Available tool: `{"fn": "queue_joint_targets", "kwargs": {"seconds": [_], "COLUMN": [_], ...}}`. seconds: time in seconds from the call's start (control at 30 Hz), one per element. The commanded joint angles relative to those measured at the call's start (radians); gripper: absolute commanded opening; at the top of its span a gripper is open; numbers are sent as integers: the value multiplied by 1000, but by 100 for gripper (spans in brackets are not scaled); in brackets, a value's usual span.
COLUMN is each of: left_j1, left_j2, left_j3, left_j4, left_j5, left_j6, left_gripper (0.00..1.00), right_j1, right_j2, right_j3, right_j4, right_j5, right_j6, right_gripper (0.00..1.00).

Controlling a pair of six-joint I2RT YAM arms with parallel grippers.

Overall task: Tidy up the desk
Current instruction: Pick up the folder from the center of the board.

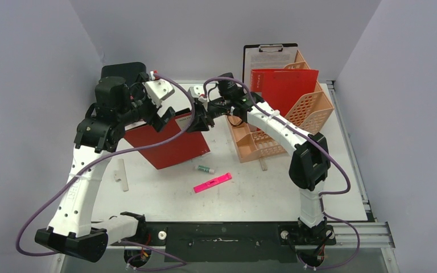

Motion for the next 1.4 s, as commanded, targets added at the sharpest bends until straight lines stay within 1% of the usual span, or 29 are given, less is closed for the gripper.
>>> {"fn": "queue_joint_targets", "kwargs": {"seconds": [0.0, 0.13, 0.23, 0.37, 0.53, 0.7, 0.8, 0.83, 0.87, 0.9, 0.93, 1.0, 1.03, 1.1, 1.17, 1.27, 1.37], "left_j1": [9, 9, 9, 9, 8, 7, 8, 8, 7, 8, 7, 8, 9, 11, 18, 33, 41], "left_j2": [1, 16, 34, 57, 93, 135, 151, 154, 157, 161, 163, 165, 163, 153, 135, 106, 98], "left_j3": [-7, -4, 7, 25, 52, 72, 83, 85, 91, 95, 100, 108, 112, 119, 121, 121, 129], "left_j4": [48, 46, 26, -47, -165, -243, -275, -284, -289, -296, -300, -306, -305, -282, -240, -193, -185], "left_j5": [16, 16, 36, 88, 125, 138, 148, 152, 154, 156, 159, 165, 167, 160, 160, 174, 199], "left_j6": [23, 35, 55, 119, 198, 240, 265, 268, 270, 272, 271, 272, 269, 243, 217, 178, 158], "left_gripper": [91, 89, 86, 78, 66, 48, 33, 27, 18, 6, 0, 0, 0, 0, 0, 0, 0], "right_j1": [19, 24, 26, 26, 26, 26, 26, 26, 26, 26, 26, 25, 26, 25, 22, 18, 18], "right_j2": [-39, -33, -31, -29, -24, -18, -18, -18, -18, -18, -18, -17, -16, -13, -11, -6, -2], "right_j3": [56, 65, 67, 70, 79, 91, 93, 95, 96, 98, 100, 102, 103, 101, 96, 94, 94], "right_j4": [-13, -24, -30, -42, -64, -66, -66, -66, -67, -67, -66, -66, -66, -68, -72, -71, -62], "right_j5": [-17, -20, -20, -13, -12, -12, -12, -11, -11, -10, -9, -8, -6, -3, -5, -9, -16], "right_j6": [-42, -50, -54, -69, -91, -92, -91, -91, -91, -91, -91, -91, -91, -93, -101, -100, -90], "right_gripper": [26, 26, 26, 26, 26, 26, 26, 26, 26, 26, 26, 27, 30, 40, 46, 62, 65]}}
